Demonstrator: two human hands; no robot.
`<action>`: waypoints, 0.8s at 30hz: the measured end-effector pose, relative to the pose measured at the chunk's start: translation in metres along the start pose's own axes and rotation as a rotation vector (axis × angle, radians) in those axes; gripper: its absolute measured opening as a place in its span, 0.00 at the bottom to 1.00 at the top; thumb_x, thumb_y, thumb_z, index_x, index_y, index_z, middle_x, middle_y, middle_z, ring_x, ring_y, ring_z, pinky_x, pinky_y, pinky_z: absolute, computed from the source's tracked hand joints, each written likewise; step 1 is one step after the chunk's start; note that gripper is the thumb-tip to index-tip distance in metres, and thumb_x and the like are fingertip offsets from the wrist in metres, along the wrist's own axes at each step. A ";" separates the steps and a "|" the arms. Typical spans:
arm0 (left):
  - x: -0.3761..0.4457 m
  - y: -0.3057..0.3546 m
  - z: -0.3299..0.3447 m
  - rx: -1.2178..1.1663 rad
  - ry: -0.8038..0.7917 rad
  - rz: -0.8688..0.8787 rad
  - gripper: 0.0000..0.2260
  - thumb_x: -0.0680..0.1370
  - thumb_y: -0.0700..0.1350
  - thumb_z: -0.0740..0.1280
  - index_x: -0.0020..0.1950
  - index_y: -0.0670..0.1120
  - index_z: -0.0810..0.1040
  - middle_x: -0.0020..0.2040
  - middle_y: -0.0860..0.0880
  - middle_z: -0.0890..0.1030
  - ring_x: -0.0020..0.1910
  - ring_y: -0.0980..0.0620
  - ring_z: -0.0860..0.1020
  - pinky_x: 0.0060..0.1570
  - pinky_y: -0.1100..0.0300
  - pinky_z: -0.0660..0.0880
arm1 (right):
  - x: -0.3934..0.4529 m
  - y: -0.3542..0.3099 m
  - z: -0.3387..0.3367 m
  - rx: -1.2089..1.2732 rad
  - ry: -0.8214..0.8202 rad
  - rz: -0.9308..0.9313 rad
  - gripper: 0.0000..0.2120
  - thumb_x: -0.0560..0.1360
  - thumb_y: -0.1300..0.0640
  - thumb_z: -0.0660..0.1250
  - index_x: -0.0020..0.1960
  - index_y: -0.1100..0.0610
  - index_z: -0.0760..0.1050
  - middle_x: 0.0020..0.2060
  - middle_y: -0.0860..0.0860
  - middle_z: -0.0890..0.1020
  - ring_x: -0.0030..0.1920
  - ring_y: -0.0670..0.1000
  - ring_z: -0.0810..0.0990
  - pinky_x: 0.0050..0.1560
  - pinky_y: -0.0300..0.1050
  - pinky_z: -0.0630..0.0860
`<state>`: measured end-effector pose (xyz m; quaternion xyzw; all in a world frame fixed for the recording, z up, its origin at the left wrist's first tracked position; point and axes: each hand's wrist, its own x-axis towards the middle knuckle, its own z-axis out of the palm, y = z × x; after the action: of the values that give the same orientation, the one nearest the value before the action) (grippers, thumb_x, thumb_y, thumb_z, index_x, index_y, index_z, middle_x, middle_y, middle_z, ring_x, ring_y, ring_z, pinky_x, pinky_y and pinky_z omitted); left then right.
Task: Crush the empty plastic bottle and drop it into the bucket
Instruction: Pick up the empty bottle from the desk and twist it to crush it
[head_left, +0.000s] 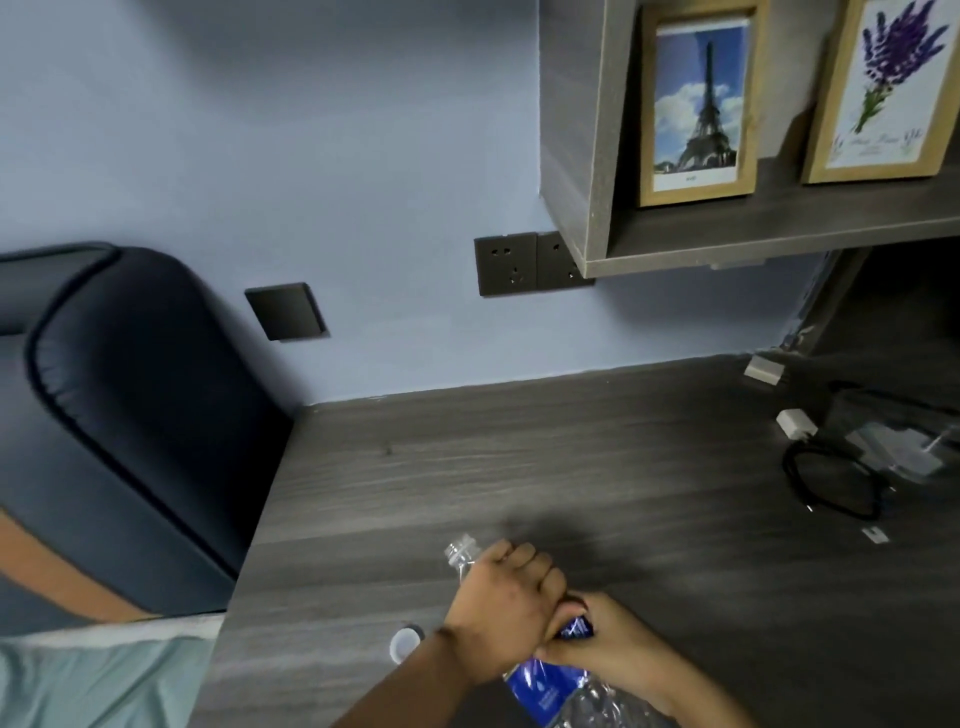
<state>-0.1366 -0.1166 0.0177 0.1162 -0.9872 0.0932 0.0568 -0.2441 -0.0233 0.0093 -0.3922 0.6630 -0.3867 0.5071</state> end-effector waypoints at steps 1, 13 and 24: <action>-0.003 0.000 -0.001 -0.023 -0.008 -0.007 0.18 0.72 0.58 0.54 0.31 0.52 0.77 0.29 0.56 0.80 0.31 0.59 0.77 0.35 0.70 0.74 | 0.000 0.001 0.004 0.001 0.007 -0.009 0.19 0.64 0.72 0.72 0.23 0.53 0.73 0.21 0.44 0.79 0.30 0.34 0.75 0.36 0.27 0.71; -0.033 -0.012 -0.020 -0.534 0.377 -0.251 0.13 0.76 0.49 0.62 0.57 0.45 0.78 0.50 0.48 0.82 0.52 0.56 0.77 0.51 0.65 0.76 | -0.014 0.003 0.006 -0.035 0.230 0.025 0.13 0.64 0.66 0.76 0.29 0.51 0.79 0.27 0.47 0.83 0.32 0.39 0.79 0.36 0.30 0.74; -0.115 -0.033 0.046 -0.635 -0.274 -1.009 0.24 0.73 0.54 0.63 0.69 0.52 0.68 0.67 0.44 0.70 0.64 0.43 0.67 0.65 0.59 0.64 | -0.023 0.005 0.006 -0.096 0.226 0.099 0.10 0.64 0.60 0.77 0.28 0.50 0.79 0.25 0.47 0.82 0.31 0.42 0.79 0.38 0.37 0.74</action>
<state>-0.0215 -0.1324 -0.0374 0.5580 -0.7882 -0.2596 -0.0018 -0.2349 -0.0004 0.0119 -0.3368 0.7522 -0.3705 0.4284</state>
